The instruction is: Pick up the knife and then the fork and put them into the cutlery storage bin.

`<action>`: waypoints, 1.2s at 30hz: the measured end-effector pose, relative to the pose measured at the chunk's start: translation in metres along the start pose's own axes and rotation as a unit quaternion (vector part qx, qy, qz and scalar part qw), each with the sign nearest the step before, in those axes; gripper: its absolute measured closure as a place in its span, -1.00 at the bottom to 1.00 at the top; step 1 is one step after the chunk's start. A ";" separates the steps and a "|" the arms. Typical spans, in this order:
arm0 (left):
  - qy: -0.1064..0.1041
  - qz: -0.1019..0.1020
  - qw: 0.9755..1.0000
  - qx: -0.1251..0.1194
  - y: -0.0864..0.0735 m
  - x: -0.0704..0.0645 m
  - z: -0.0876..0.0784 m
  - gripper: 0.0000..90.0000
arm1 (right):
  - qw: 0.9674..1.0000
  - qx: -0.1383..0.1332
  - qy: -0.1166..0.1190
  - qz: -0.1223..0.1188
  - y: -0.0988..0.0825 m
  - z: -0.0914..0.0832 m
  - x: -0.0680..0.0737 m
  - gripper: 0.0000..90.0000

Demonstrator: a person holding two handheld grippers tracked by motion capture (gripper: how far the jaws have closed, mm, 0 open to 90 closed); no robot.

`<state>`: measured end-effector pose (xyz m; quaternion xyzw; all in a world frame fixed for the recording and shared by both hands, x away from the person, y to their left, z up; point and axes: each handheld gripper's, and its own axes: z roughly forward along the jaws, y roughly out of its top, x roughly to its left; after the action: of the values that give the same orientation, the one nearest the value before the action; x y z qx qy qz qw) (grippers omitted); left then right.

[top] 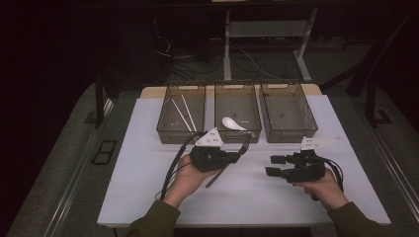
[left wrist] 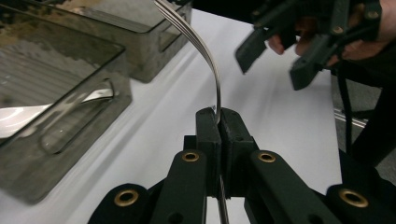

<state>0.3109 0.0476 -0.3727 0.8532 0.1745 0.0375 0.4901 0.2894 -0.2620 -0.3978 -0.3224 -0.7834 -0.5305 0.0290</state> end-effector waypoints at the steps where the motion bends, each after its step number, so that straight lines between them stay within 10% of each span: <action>1: -0.003 0.002 1.000 -0.001 0.000 -0.001 0.002 0.93 | 1.000 -0.003 0.005 -0.003 0.003 0.002 0.000 -0.07; 36: -0.030 0.010 0.999 -0.030 0.004 0.000 0.012 0.89 | 0.988 -0.064 0.142 -0.007 0.052 0.043 0.001 0.93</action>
<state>0.3143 0.0358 -0.3752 0.8406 0.1497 0.0223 0.5201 0.3292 -0.2136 -0.3737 -0.2391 -0.7382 -0.6202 0.1154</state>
